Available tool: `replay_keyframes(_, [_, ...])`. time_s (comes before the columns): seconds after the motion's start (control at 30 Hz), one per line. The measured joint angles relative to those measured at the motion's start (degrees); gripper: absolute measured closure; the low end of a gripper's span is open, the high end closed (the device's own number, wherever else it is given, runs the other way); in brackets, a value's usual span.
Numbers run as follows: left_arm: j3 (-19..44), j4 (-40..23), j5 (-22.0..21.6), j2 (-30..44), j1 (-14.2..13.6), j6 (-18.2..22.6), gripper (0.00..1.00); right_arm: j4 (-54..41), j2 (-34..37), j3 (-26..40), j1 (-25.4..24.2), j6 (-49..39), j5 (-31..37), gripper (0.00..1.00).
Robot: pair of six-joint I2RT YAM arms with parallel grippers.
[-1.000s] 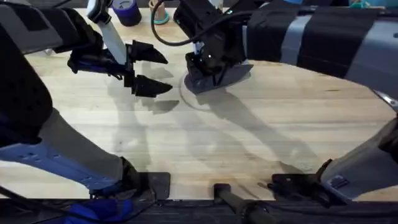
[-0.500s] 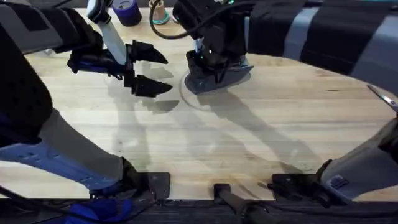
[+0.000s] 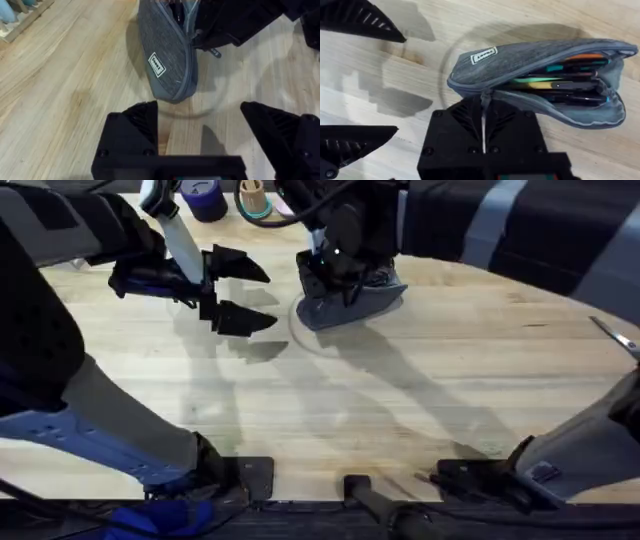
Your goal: Unzip the bag, pick up the pens from the table one at a time and place them inside, then zip the bag closed.
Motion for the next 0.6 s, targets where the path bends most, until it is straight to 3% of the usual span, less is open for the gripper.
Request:
replay_keyframes(0.4, [0.0,2.62,0.0,0.02,-0.22,0.02,0.005,0.0,0.0,0.0,0.0,0.0,0.0,0.97])
replay_keyframes(0.6, [0.0,4.45,0.0,0.01,-2.41,0.02,0.006,0.0,0.01,0.0,0.0,-0.01,0.0,0.97])
